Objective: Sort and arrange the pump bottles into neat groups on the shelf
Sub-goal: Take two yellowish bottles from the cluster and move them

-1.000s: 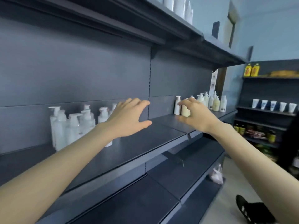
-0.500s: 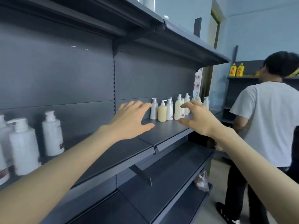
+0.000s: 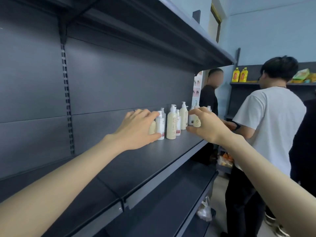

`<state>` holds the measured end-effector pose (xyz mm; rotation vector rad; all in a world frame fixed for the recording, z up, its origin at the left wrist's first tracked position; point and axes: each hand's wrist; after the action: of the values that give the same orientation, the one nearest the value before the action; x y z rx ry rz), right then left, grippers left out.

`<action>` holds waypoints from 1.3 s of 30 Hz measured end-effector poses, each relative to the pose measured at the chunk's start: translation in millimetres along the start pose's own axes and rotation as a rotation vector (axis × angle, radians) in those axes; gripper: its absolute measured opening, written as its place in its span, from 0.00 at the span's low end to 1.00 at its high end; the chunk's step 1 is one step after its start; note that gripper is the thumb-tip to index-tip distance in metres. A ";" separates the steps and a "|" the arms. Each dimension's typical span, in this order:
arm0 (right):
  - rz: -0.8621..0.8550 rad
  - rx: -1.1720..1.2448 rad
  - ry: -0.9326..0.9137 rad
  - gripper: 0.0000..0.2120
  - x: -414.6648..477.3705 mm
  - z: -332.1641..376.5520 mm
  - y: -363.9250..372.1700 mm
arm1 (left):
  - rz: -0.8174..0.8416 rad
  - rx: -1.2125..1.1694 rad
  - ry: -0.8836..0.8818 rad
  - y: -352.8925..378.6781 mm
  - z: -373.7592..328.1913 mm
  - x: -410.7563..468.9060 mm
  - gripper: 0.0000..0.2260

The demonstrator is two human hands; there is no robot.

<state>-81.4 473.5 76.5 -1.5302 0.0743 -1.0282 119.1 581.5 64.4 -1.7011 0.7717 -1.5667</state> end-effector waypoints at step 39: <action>0.106 0.787 0.048 0.30 263.9 -223.8 260.3 | -0.005 -0.511 -0.845 288.4 83.7 216.3 0.37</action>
<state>66.3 78.5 -21.6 -0.7762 -0.1951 -0.8612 230.7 246.2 -45.4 -2.4532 0.7257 -0.5233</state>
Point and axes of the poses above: each hand's wrist, its own x-axis towards the middle knuckle, its own y-axis out of the palm, z = x × y, and after that the axes turned 8 degrees about -y, right-handed
